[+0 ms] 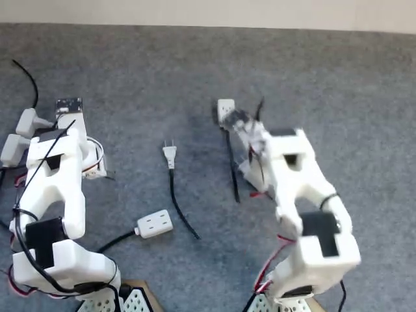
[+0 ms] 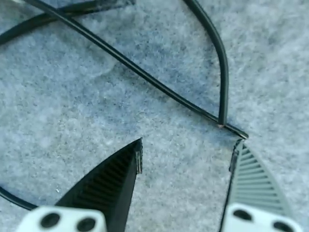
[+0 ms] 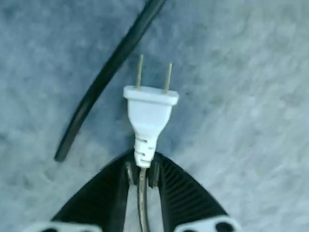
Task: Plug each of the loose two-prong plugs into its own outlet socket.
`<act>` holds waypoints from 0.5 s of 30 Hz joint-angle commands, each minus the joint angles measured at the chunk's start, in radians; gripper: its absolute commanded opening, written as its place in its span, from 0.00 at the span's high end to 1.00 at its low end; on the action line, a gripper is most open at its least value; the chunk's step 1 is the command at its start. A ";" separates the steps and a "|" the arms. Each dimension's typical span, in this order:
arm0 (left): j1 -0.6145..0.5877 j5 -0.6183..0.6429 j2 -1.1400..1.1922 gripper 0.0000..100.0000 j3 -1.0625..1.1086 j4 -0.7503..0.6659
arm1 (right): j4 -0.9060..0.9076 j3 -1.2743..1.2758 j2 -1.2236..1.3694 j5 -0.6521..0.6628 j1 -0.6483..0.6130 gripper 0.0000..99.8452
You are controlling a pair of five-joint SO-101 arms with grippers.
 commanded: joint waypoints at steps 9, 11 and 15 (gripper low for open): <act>0.018 0.006 -0.005 0.70 0.002 -0.012 | -0.033 0.348 -0.441 0.052 0.016 1.00; 0.018 0.006 -0.005 0.70 0.002 -0.012 | -0.035 0.374 -0.438 0.055 0.016 1.00; 0.018 0.006 -0.005 0.70 0.002 -0.012 | -0.035 0.380 -0.414 0.048 0.016 0.99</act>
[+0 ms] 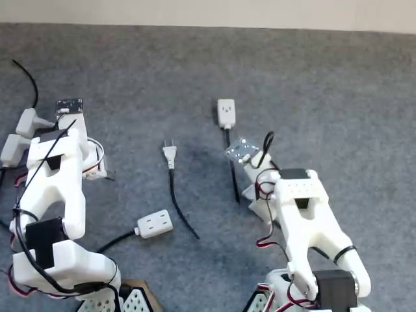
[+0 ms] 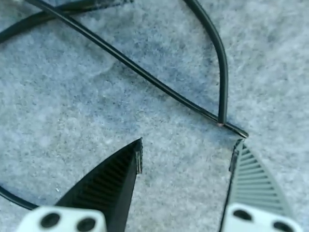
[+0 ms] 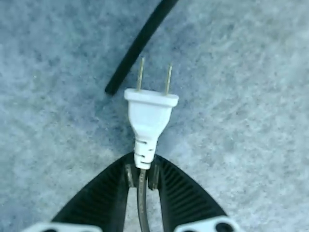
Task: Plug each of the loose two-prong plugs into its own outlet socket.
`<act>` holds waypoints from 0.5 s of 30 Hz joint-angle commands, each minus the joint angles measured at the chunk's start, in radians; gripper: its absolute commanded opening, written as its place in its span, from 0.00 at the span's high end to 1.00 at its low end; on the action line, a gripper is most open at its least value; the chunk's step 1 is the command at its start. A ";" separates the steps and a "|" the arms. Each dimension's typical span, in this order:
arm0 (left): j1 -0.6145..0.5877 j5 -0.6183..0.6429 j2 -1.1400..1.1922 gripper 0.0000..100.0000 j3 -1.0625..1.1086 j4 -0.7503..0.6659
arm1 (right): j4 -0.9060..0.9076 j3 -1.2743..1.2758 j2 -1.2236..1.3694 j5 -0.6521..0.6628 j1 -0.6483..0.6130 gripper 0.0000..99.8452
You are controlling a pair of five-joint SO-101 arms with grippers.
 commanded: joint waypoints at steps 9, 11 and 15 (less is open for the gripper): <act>0.018 0.006 -0.005 0.70 -0.004 -0.012 | -0.015 -0.002 -0.018 -0.051 0.012 0.87; 0.018 0.006 -0.005 0.70 -0.004 -0.012 | -0.015 -0.001 -0.018 -0.054 0.024 0.81; 0.019 0.006 -0.005 0.70 -0.004 -0.012 | -0.044 -0.015 -0.019 -0.117 0.051 0.80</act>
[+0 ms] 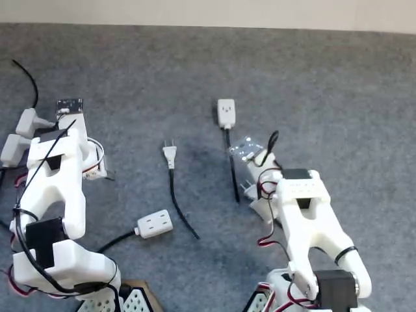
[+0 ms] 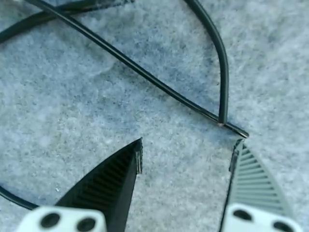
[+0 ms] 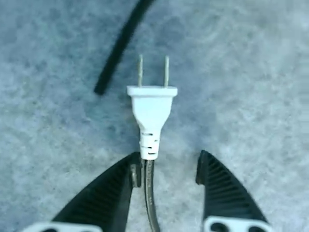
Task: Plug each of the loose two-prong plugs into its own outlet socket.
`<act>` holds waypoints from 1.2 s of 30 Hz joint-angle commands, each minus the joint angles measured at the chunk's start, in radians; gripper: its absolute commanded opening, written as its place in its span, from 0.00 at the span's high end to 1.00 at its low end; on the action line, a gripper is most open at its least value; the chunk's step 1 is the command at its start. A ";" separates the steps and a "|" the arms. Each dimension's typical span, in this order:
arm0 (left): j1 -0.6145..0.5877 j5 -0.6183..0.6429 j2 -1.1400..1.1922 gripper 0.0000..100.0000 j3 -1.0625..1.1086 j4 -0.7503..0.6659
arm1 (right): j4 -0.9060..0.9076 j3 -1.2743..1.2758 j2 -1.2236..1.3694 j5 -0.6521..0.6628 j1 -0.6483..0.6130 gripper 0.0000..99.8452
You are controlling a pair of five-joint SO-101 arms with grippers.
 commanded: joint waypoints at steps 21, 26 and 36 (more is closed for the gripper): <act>0.033 0.006 -0.005 0.70 -0.004 -0.011 | -0.143 0.033 -0.008 -0.123 -0.079 0.80; 0.033 0.006 -0.005 0.70 -0.004 -0.009 | -0.147 0.036 -0.008 -0.123 -0.079 0.91; 0.033 0.006 -0.004 0.70 -0.004 -0.011 | -0.148 0.035 -0.010 -0.115 -0.081 0.99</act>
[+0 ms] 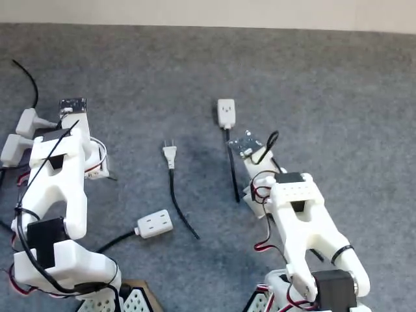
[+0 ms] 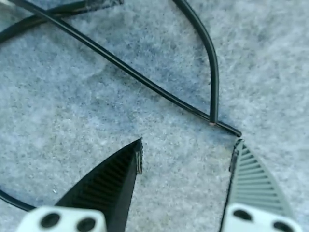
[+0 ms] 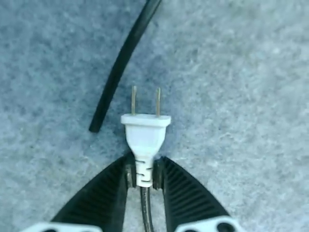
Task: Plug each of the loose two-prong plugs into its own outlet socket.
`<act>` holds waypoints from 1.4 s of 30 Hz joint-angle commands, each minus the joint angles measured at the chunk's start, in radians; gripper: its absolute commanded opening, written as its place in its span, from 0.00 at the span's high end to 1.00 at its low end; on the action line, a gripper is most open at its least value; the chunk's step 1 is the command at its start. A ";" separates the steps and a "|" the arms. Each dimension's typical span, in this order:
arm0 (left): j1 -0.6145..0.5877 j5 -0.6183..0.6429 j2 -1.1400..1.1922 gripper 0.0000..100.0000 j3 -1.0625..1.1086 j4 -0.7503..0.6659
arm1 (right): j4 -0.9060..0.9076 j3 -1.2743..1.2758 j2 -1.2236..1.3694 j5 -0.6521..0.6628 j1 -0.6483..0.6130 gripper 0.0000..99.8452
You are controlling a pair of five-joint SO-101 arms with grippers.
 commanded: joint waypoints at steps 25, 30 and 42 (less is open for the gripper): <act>0.079 -0.310 -0.036 0.60 -0.848 0.663 | 0.153 -0.199 -0.440 -0.256 -0.503 0.99; 0.059 -0.364 -0.185 0.56 -0.745 0.597 | 0.016 -0.051 -0.441 -0.272 -0.621 0.99; 0.130 -0.428 -0.972 0.56 0.271 0.115 | -0.013 0.024 -0.450 -0.315 -0.708 0.99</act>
